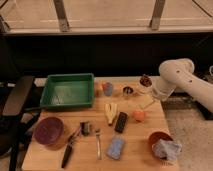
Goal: Place sponge in table surface
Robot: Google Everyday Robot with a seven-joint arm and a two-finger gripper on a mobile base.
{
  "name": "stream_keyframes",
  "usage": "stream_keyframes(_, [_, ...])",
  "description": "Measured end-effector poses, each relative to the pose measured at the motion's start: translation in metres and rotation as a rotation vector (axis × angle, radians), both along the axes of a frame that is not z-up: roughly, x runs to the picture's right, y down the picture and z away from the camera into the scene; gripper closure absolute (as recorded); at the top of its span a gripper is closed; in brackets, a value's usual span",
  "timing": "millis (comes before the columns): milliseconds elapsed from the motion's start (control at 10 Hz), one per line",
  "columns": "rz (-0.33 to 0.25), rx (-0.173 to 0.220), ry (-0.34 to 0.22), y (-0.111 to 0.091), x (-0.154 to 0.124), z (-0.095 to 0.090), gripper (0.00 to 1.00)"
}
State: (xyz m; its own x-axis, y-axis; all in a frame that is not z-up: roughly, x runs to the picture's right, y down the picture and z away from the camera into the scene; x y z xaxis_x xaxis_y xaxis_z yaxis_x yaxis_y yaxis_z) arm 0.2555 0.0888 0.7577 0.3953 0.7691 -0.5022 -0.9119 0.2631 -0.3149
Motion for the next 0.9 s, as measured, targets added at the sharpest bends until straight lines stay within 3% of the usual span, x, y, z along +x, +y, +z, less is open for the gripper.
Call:
stream_keyframes(300, [-0.033,-0.028,-0.043,0.042,-0.026,-0.009,0.2])
stream_keyframes(600, [-0.063,-0.085,-0.146,0.091,-0.063,-0.021,0.2])
stream_keyframes(900, [-0.127,-0.131,-0.252,0.12,-0.096,-0.032,0.2])
